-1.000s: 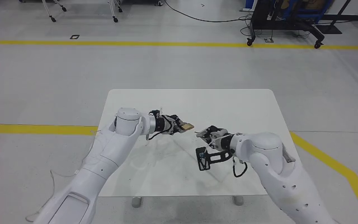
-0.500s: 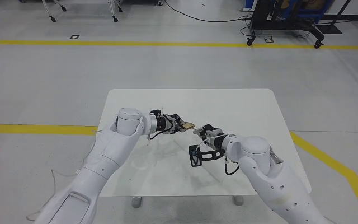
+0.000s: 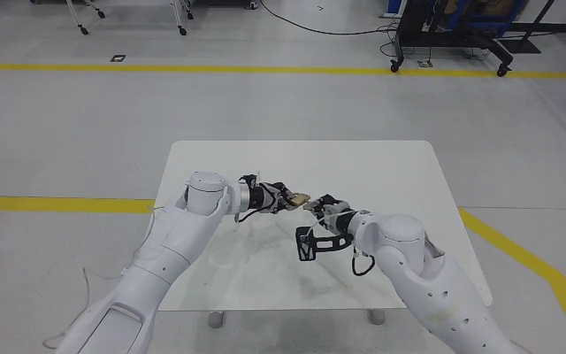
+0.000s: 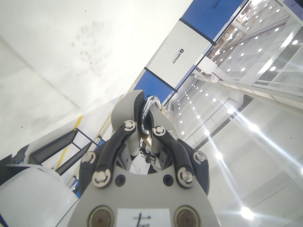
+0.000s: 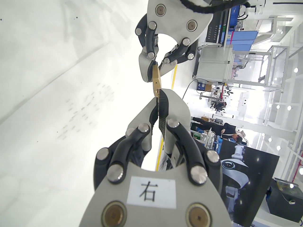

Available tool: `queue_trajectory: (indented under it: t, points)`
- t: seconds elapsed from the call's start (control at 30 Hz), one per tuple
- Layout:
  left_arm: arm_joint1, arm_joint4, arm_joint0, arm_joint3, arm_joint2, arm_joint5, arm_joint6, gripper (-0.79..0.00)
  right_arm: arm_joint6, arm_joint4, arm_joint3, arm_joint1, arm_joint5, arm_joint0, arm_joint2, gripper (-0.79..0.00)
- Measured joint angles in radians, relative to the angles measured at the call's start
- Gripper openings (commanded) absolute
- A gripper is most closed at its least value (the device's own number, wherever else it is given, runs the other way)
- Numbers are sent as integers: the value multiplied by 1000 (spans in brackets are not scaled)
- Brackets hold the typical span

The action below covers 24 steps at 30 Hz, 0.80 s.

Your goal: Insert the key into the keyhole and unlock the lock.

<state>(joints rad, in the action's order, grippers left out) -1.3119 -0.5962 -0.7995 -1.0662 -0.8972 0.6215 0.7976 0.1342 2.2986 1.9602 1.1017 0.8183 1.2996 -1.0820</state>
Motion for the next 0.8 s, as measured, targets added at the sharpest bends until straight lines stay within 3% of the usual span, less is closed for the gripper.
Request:
queue_trajectory:
  t: [0.37, 0.8]
  points:
    - [12, 17, 2, 31, -11, -79, 117, -785, -199, 46, 43, -36, 69, 18, -65, -785]
    - [15, 31, 7, 39, 1, -98, 167, -785, -242, 78, 17, -47, 78, -9, -32, -785]
